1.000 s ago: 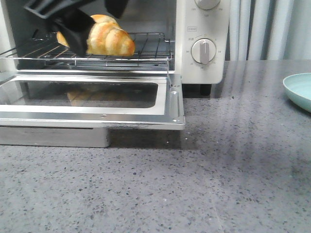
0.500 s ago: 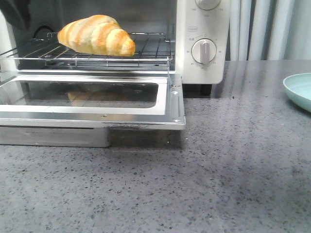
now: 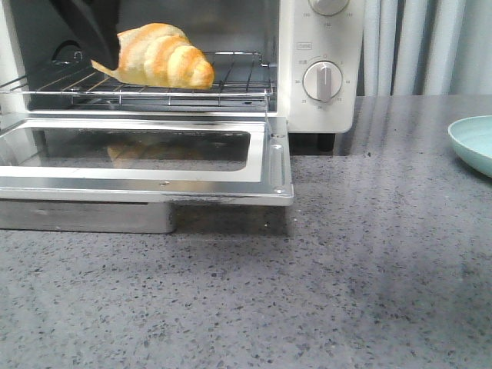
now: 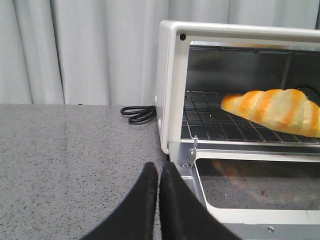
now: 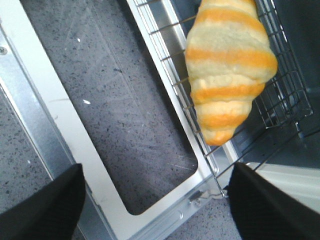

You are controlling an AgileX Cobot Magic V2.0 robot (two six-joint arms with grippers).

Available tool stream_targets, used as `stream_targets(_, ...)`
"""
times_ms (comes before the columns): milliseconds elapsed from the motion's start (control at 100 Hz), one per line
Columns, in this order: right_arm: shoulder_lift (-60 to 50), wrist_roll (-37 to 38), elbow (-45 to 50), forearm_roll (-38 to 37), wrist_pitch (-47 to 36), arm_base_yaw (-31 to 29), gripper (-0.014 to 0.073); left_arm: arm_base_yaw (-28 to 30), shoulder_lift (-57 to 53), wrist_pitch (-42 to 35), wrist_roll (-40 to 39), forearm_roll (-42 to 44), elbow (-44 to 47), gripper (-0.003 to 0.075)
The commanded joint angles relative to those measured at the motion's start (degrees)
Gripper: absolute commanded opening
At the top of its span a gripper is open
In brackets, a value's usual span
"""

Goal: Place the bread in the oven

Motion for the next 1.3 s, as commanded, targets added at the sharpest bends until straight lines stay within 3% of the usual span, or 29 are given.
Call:
stream_targets(0,-4.2,0.3,-0.4,-2.9,-0.4,-0.2,0.0525,0.1,0.8,-5.5,0.0,0.0,-1.4,-0.0021)
stream_targets(350,-14.2,2.9,8.2,-2.9,-2.7,-0.2,0.0525,0.1,0.8,-5.7,0.0,0.0,-1.4,-0.0021)
stream_targets(620,-23.3,7.2,20.1,-2.9,-4.2,-0.2,0.0522,0.1,0.8,-5.7,0.0,0.0,-1.4,-0.0021)
stream_targets(750,-28.7,13.1,25.3,-8.1,-0.2,-0.2,0.0421,0.1,0.8,-5.7,0.0,0.0,-1.4,-0.0021)
stream_targets(890,-34.3,17.1,29.7,-8.2,8.2,-0.2,0.034,0.1,0.8,-5.7,0.0,0.0,-1.4,-0.0021)
stream_targets(980,-38.6,17.2,32.9,-7.7,8.1,-1.1,0.0295,0.1,0.8,-5.7,0.0,0.0,-1.4,-0.0021)
stream_targets(1290,-47.3,17.3,35.1,-7.5,4.0,-1.3,0.0283,0.1,0.8,-5.7,0.0,0.0,-1.4,-0.0021)
